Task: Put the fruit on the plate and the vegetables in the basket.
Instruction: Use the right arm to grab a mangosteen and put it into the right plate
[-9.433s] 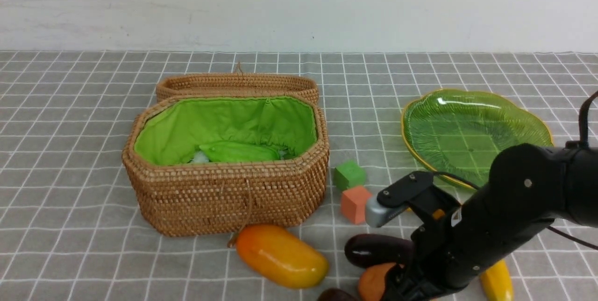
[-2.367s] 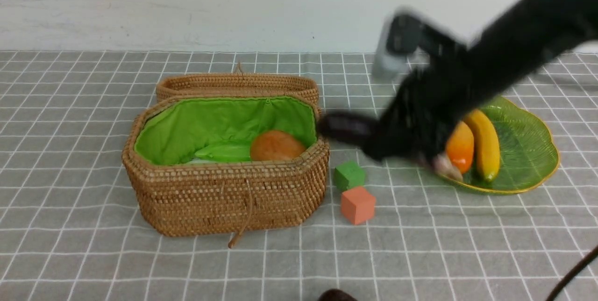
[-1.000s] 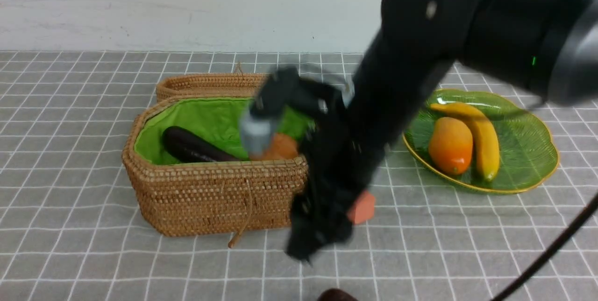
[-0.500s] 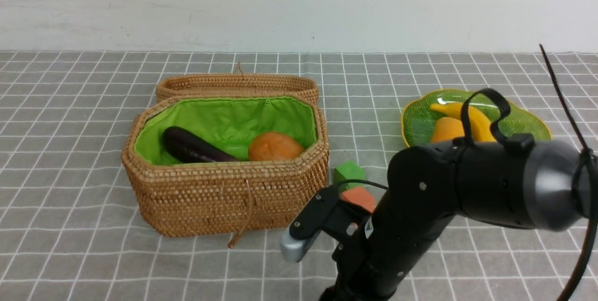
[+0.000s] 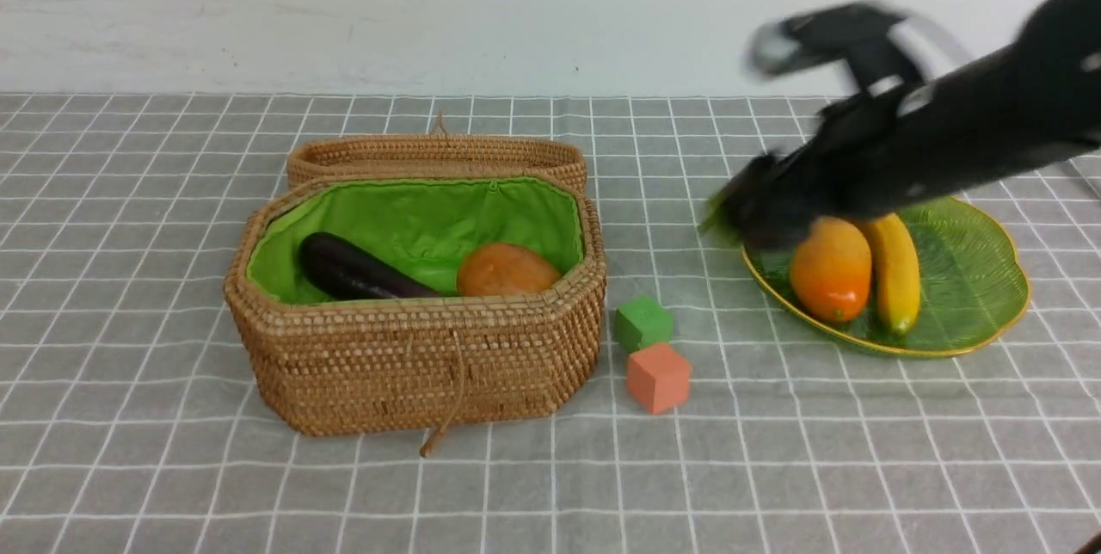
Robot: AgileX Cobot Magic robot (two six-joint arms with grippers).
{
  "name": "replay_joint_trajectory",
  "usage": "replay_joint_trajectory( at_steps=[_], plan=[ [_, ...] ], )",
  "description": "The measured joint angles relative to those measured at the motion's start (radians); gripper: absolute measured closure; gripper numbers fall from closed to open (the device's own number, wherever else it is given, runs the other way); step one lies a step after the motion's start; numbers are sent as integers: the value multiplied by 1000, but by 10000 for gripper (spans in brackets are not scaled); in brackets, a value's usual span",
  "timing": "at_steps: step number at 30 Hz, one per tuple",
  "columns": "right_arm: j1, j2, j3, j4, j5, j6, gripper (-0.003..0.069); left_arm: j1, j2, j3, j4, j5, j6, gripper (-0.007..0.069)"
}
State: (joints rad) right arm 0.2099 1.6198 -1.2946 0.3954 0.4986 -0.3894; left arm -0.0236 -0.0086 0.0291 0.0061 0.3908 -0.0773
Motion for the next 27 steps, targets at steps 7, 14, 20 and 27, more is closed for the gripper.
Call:
replay_joint_trajectory(
  at_steps=[7, 14, 20, 27],
  plan=[
    [-229, 160, 0, -19, -116, 50, 130, 0, 0, 0, 0, 0, 0, 386],
    [-310, 253, 1, -22, -96, 116, 101, 0, 0, 0, 0, 0, 0, 386],
    [-321, 234, 1, -56, -49, 120, -20, 0, 0, 0, 0, 0, 0, 386],
    [-349, 95, 1, -84, 120, 126, 34, 0, 0, 0, 0, 0, 0, 386]
  ],
)
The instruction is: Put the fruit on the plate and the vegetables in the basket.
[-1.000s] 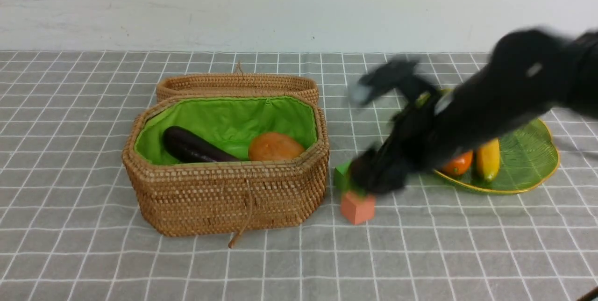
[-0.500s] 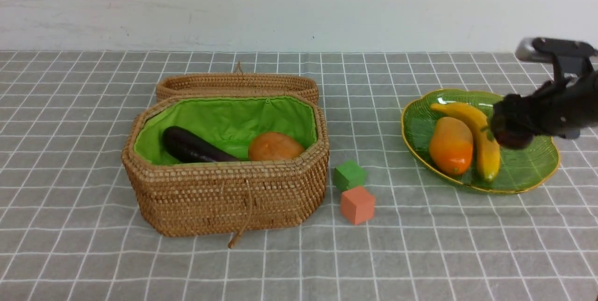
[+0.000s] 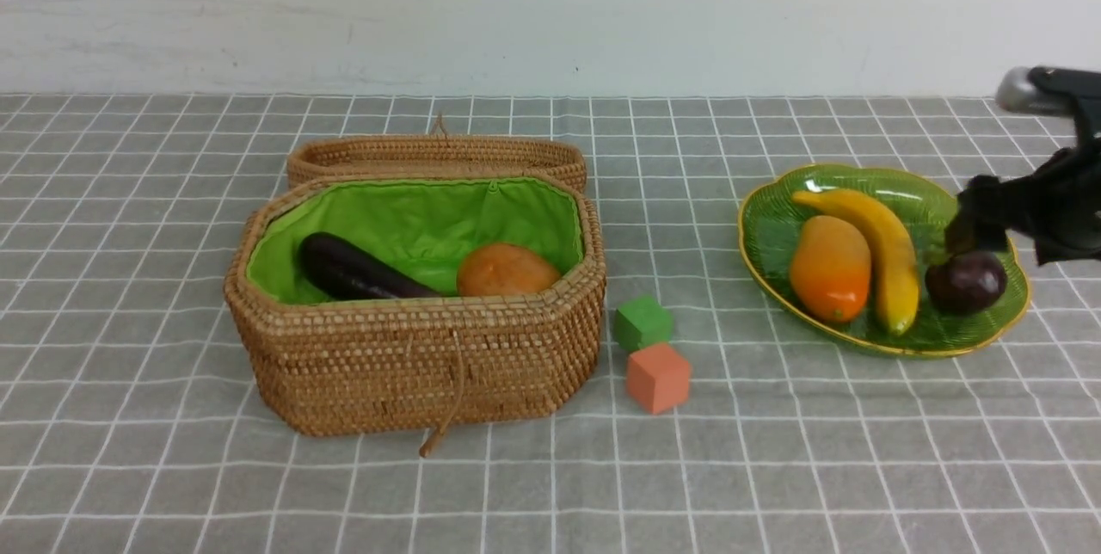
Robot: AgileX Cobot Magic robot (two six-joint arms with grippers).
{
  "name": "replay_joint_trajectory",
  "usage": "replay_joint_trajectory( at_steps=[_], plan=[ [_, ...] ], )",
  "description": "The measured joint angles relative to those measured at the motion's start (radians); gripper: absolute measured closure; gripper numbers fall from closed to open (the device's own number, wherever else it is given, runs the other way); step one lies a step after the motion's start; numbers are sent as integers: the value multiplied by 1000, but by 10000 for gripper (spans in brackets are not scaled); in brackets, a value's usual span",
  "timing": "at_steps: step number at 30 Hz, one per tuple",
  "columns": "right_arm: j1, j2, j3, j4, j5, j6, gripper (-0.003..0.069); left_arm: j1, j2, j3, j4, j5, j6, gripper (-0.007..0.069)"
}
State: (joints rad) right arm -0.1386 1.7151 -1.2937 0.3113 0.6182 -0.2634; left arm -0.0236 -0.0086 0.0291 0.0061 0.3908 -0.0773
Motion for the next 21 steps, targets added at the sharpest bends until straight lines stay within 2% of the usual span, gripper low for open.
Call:
replay_joint_trajectory(
  at_steps=[2, 5, 7, 8, 11, 12, 13, 14, 16, 21],
  plan=[
    [-2, -42, 0, -4, 69, 1, 64, 0, 0, 0, 0, 0, 0, 386],
    [-3, -190, 19, 0, 255, 1, 198, 0, 0, 0, 0, 0, 0, 386],
    [-3, -247, 42, 5, 312, 1, 259, 0, 0, 0, 0, 0, 0, 386],
    [-3, -325, 82, 9, 380, 1, 349, 0, 0, 0, 0, 0, 0, 386],
    [-3, -464, 142, 10, 468, 2, 522, 0, 0, 0, 0, 0, 0, 386],
    [-3, -473, 144, 10, 474, 2, 533, 0, 0, 0, 0, 0, 0, 386],
    [-3, -506, 151, 10, 507, 2, 575, 0, 0, 0, 0, 0, 0, 386],
    [-3, -575, 155, 13, 559, 3, 650, 0, 0, 0, 0, 0, 0, 386],
    [-3, -639, 155, 14, 602, 3, 674, 0, 0, 0, 0, 0, 0, 386],
    [-3, -759, 155, 16, 633, 3, 677, 0, 0, 0, 0, 0, 0, 386]
  ],
)
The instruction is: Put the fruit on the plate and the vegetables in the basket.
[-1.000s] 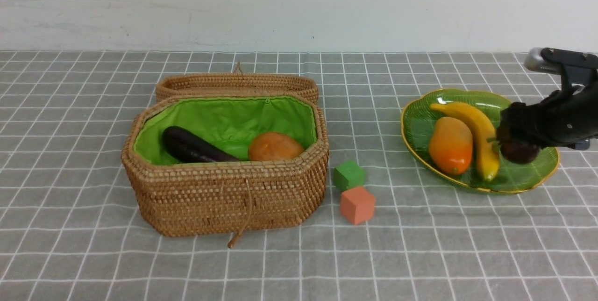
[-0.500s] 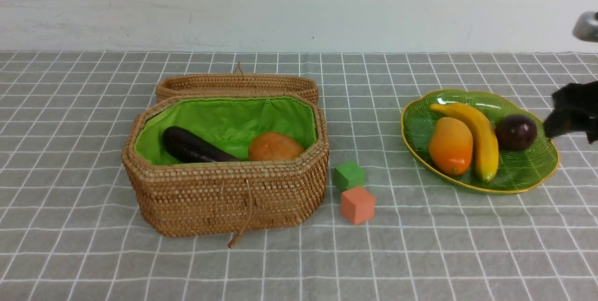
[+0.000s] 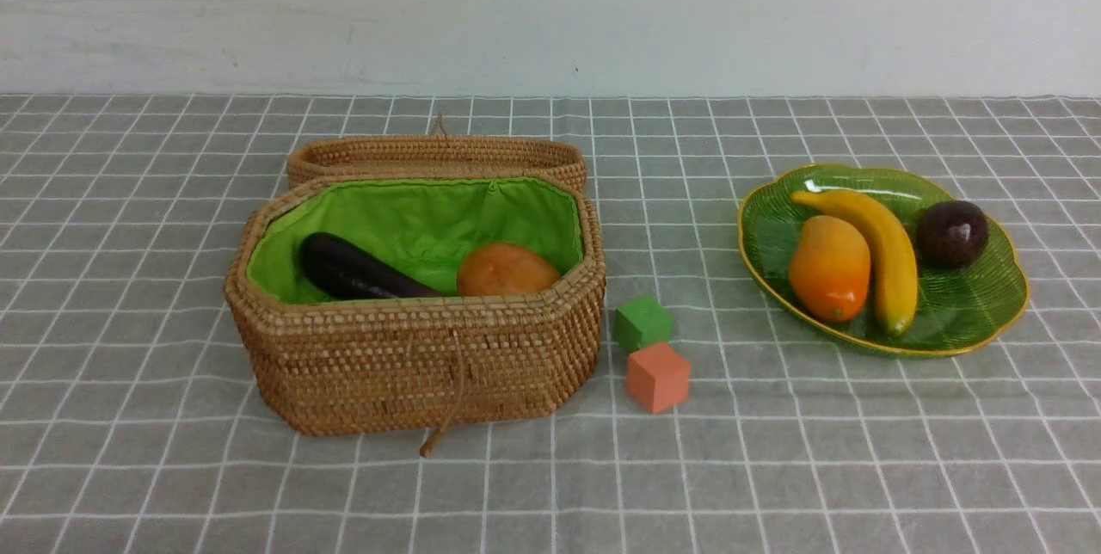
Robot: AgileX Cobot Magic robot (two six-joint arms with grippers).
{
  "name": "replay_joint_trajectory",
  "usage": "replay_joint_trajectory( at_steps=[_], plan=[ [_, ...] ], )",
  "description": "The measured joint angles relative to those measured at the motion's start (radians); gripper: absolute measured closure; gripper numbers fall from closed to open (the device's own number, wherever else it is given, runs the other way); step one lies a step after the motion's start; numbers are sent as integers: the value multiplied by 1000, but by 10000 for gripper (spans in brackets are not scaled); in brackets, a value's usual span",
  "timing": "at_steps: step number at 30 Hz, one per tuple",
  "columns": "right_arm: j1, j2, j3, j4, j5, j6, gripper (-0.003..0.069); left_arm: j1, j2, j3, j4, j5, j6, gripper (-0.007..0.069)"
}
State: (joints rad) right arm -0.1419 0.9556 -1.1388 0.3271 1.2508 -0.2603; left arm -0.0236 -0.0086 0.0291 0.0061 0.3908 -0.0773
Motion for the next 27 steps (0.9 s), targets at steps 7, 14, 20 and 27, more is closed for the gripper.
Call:
replay_joint_trajectory(
  at_steps=[7, 14, 20, 27],
  plan=[
    [-1, -213, 8, 4, 7, -1, 677, 0, 0, 0, 0, 0, 0, 386],
    [-7, -530, 146, -89, -198, -180, 676, 0, 0, 0, 0, 0, 0, 386],
    [-7, -823, 577, -104, -557, -182, 673, 0, 0, 0, 0, 0, 0, 386],
    [5, -967, 961, -95, -698, -68, 671, 0, 0, 0, 0, 0, 0, 386]
  ],
)
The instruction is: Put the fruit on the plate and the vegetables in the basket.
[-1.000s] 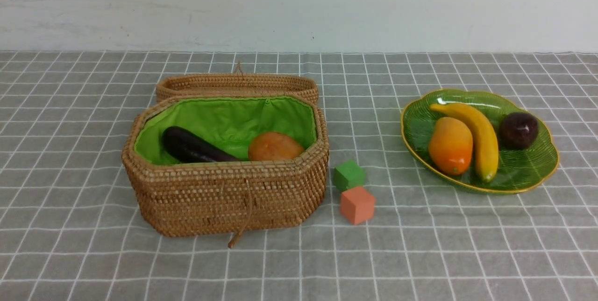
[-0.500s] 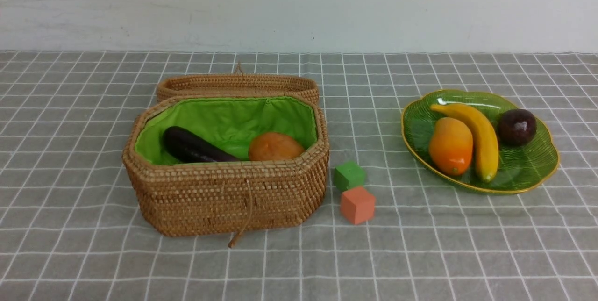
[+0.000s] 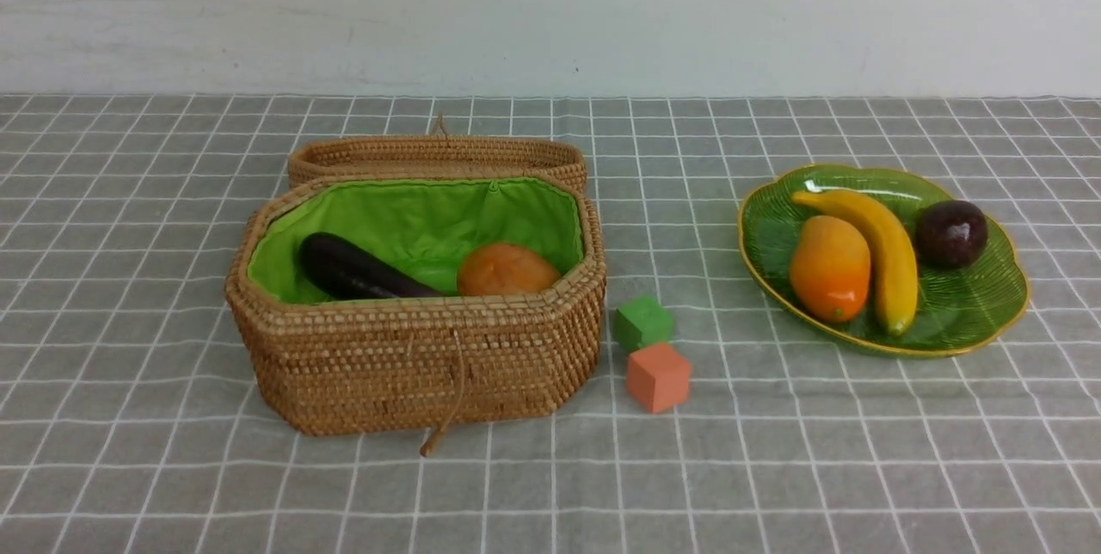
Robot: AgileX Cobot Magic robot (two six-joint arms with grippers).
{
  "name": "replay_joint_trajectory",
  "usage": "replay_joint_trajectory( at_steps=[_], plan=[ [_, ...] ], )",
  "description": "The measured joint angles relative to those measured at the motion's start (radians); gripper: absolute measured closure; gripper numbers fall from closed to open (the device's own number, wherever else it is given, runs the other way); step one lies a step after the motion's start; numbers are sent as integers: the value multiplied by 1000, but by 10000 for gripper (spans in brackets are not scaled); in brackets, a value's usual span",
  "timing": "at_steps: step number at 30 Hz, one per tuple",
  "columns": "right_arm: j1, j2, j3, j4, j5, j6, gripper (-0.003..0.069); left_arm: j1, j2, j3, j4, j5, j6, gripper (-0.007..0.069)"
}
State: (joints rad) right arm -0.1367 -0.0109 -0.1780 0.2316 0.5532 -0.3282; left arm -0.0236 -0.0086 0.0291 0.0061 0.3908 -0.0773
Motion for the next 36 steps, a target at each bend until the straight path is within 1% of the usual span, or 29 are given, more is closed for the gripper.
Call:
replay_joint_trajectory(
  at_steps=[3, 9, 36],
  plan=[
    [44, 0, 107, 14, -34, 33, 666, 0, 0, 0, 0, 0, 0, 386],
    [91, 0, 171, 18, -74, 40, 666, 0, 0, 0, -6, 0, 0, 386],
    [92, -1, 178, 24, -98, 42, 648, -1, -1, 1, 0, -2, 0, 386]
  ],
)
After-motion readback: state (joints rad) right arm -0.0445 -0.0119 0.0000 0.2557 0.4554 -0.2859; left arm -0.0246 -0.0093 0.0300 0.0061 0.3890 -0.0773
